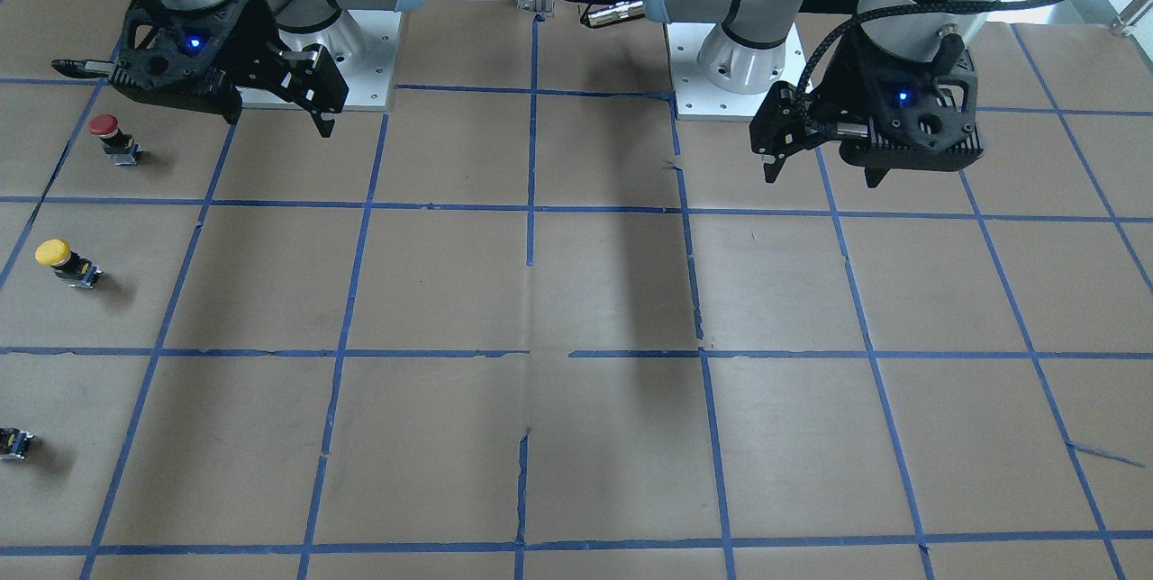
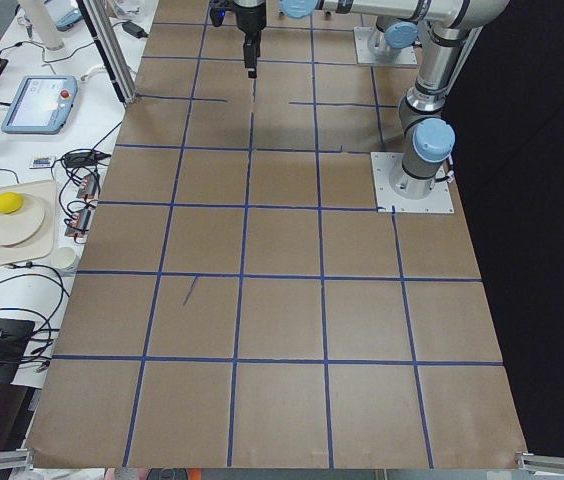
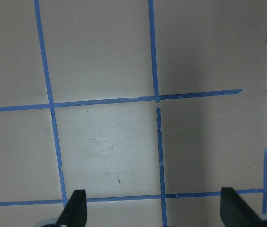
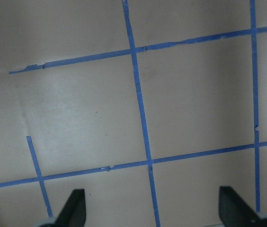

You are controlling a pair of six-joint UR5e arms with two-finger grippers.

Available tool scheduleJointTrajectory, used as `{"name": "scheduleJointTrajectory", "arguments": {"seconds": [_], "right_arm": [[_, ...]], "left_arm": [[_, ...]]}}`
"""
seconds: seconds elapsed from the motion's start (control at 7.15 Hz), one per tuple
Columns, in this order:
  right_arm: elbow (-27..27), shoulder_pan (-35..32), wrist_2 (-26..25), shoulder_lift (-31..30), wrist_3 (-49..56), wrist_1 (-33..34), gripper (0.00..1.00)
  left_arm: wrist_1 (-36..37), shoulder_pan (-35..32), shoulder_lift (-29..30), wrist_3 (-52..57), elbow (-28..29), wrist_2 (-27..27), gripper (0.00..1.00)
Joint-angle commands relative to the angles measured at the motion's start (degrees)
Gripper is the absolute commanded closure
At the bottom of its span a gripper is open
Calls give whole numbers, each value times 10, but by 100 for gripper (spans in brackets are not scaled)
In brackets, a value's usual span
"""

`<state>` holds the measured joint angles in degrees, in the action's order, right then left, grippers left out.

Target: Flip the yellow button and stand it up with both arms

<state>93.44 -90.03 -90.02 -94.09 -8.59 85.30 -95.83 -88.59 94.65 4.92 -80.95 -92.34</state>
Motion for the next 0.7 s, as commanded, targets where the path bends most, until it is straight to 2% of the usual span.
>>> {"name": "scheduleJointTrajectory", "arguments": {"seconds": [0.0,0.56], "right_arm": [[0,2,1,0,-3,0,0],[1,-1,3,-7,-4,1,0]], "left_arm": [[-1,0,1,0,2,0,0],[-8,-9,-12,-2,-10,-3,0]]}}
